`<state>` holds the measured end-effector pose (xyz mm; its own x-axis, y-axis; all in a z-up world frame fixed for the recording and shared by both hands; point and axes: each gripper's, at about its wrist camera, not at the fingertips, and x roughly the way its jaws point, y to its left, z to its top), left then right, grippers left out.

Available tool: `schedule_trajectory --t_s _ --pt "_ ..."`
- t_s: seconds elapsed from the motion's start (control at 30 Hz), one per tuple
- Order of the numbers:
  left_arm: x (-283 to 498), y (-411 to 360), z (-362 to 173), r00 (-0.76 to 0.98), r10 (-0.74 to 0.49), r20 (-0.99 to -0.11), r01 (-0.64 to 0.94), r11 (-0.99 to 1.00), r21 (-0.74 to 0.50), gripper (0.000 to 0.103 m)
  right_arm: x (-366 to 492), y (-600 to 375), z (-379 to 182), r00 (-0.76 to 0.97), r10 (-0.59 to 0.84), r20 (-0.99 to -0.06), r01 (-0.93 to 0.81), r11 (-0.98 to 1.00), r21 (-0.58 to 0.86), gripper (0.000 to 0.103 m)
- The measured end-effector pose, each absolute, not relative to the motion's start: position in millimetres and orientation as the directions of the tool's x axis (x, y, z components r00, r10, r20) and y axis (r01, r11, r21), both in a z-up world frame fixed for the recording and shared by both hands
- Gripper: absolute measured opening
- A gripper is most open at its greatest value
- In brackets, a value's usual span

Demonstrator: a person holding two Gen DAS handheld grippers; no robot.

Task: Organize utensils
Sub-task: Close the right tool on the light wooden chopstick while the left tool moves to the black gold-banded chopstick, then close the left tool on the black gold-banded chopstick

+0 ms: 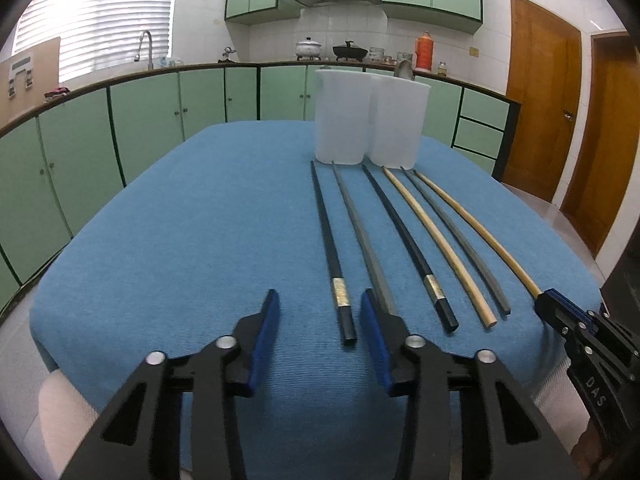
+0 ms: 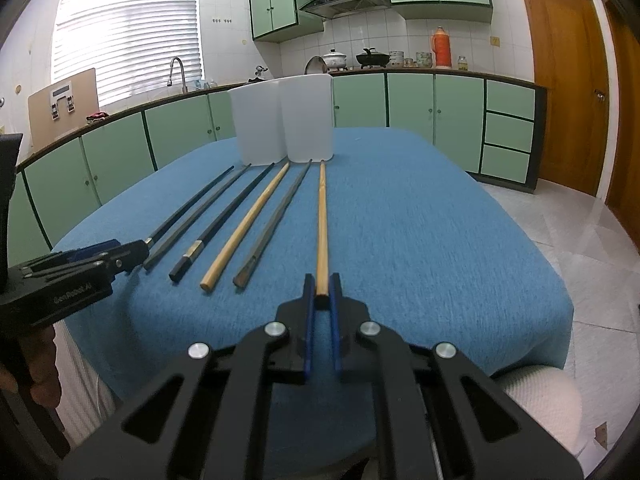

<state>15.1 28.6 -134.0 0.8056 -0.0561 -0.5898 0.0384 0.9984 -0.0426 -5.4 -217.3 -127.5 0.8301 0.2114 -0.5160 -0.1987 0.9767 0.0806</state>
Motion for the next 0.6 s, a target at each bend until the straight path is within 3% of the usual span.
schedule_trajectory --t_s 0.13,0.23,0.6 --pt "18.5 27.2 -134.9 0.802 -0.067 -0.593 0.046 0.998 -0.05 0.026 -4.6 -218.6 -127.8 0.83 0.218 -0.514 -0.199 0.976 0.091 0.006" --pt "20.1 25.5 -135.6 0.8 -0.075 -0.595 0.051 0.997 -0.057 0.022 -3.7 -219.8 -128.2 0.83 0.221 -0.512 -0.2 0.975 0.097 0.006" --pt "7.4 26.1 -136.5 0.794 -0.097 -0.6 0.045 0.994 -0.101 0.022 -2.9 -220.1 -128.3 0.829 0.225 -0.512 -0.201 0.974 0.102 0.006"
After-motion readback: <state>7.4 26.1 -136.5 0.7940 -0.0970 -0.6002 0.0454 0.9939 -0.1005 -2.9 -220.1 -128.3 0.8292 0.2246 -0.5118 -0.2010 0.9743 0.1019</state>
